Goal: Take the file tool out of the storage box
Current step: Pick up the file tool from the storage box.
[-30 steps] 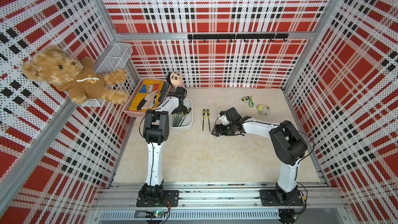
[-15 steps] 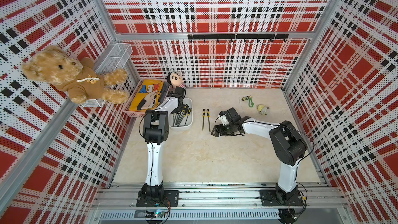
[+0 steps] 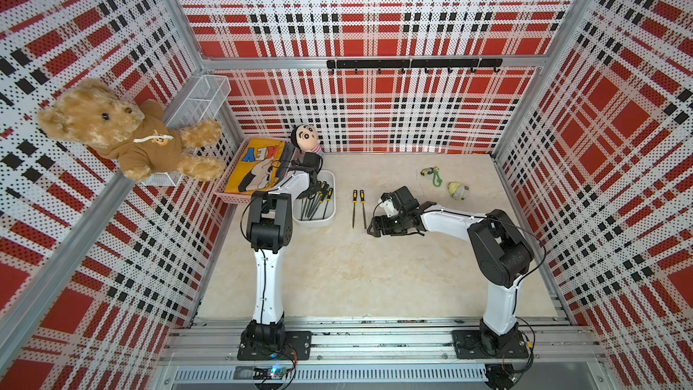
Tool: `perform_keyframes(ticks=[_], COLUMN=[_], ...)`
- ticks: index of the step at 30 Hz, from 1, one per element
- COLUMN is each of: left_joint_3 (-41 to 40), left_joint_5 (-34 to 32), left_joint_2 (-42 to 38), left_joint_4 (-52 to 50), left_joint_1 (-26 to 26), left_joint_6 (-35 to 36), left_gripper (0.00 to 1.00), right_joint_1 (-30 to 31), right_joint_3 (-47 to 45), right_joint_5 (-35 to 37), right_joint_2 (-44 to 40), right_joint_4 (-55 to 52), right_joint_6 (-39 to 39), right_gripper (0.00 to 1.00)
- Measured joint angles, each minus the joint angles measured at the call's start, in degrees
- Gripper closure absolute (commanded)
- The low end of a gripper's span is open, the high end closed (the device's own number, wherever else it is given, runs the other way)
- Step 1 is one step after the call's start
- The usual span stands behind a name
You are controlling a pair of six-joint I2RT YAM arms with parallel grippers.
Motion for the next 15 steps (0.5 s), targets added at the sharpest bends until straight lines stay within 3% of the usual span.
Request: perform_keyframes(ticks=[10,12,15], left_joint_3=[-1.31,-1.33,-1.55], left_joint_5=[4.5,4.72,5.09], left_joint_2=[-0.17,-0.2,-0.44], left_joint_4=[0.07,0.15,0.2], left_joint_1=[1.07,1.16,1.36], left_joint_6=[0.09,0.22,0.46], left_gripper=[0.64,0.71,0.94], right_joint_1=[0.0,0.0,0.0], right_joint_3=[0.0,0.0,0.0], right_joint_5=[0.02,0.0,0.02], right_joint_2=[0.02,0.04,0.11], right_joint_4=[0.0,0.0,0.0], right_joint_6=[0.0,0.0,0.0], right_gripper=[0.11,0.11,0.11])
